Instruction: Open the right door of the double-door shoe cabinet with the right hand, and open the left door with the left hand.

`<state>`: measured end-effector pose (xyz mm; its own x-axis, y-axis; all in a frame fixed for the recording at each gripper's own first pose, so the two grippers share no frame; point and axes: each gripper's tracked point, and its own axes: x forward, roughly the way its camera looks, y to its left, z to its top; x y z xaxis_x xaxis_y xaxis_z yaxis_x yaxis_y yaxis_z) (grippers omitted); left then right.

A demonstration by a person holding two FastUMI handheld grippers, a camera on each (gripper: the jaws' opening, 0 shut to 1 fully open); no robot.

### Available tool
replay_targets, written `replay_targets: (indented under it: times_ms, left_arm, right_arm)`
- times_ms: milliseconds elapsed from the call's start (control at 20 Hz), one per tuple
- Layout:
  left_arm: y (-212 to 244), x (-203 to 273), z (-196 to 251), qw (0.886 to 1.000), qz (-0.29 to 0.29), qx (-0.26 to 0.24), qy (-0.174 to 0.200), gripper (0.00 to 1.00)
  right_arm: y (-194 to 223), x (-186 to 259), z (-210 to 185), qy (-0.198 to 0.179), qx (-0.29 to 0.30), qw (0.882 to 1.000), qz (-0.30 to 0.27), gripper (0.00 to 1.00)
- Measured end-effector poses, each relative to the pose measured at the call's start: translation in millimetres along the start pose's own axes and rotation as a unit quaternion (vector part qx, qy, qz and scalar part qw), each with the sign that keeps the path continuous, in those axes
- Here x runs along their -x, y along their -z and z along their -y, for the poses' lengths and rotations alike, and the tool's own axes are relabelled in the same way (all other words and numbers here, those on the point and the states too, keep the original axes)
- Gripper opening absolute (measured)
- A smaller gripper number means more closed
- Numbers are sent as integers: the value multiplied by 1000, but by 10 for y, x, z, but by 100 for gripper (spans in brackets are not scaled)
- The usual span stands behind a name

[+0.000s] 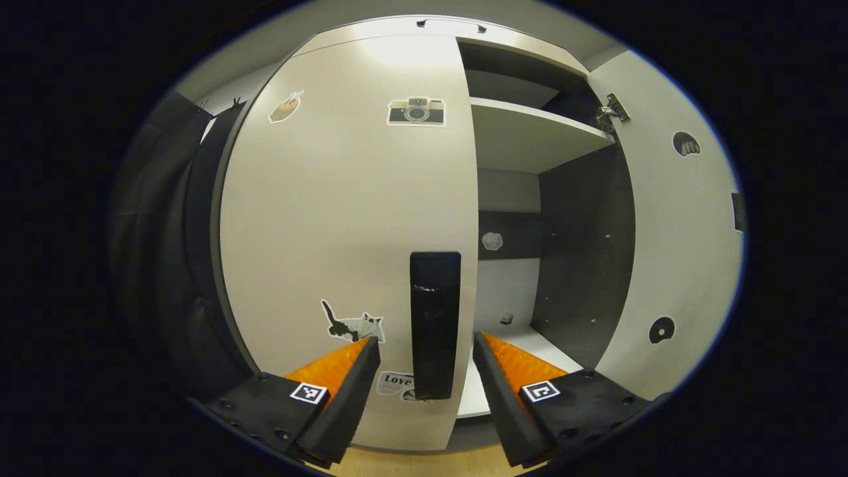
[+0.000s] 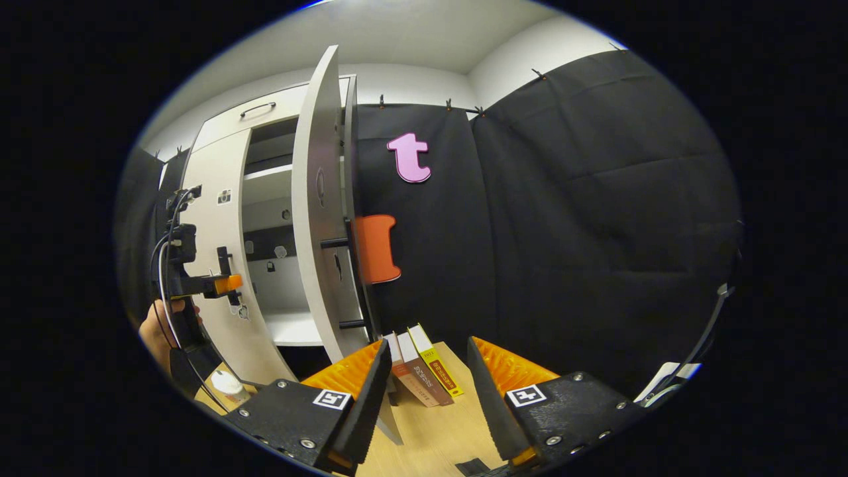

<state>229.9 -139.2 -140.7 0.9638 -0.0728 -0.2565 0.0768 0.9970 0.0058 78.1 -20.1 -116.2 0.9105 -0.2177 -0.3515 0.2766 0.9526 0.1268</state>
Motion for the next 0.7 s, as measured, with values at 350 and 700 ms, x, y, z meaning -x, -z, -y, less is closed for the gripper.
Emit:
replay_targets:
  times_ms: [350, 700]
  left_arm:
    - [81, -135, -67, 1000, -15, 16, -10, 71]
    - [97, -137, 57, 999, -28, 22, 16, 35]
  right_arm:
    - [40, 20, -2, 8, 3, 1000, -6, 71]
    - [77, 67, -110, 2, -11, 1000, -15, 71]
